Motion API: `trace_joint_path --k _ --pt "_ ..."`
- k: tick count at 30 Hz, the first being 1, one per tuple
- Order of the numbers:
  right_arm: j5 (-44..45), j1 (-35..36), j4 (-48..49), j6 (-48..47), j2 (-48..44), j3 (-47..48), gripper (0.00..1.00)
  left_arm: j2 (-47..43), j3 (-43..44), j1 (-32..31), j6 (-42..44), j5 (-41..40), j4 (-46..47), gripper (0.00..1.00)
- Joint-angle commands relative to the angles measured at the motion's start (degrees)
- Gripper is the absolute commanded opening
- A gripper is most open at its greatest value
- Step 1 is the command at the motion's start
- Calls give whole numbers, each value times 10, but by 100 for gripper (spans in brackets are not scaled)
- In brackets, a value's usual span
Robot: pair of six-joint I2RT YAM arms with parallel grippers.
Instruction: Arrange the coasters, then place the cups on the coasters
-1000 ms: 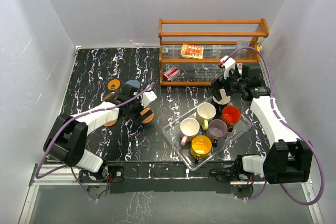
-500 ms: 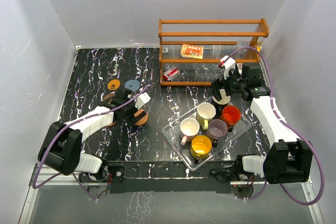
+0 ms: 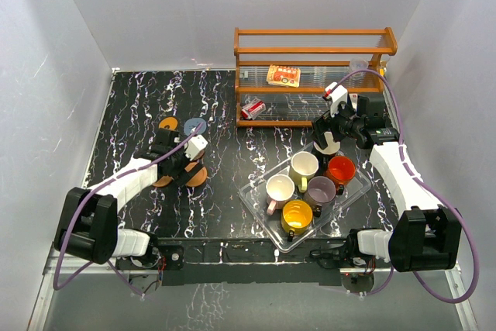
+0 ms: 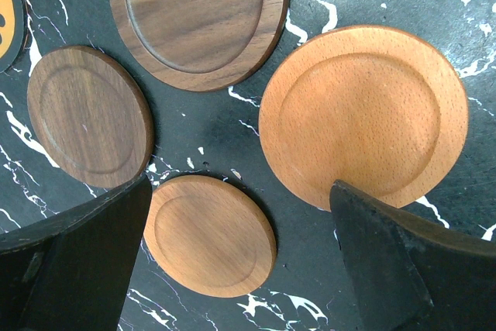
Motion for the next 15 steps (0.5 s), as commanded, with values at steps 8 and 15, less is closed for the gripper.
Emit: trace_joint_path --k 8,15 --pt "-13 -4 13 1 -16 1 98 -1 -1 13 28 -3 -62 99" --pt "-14 -4 13 1 -15 0 98 -1 2 18 33 0 -70 99"
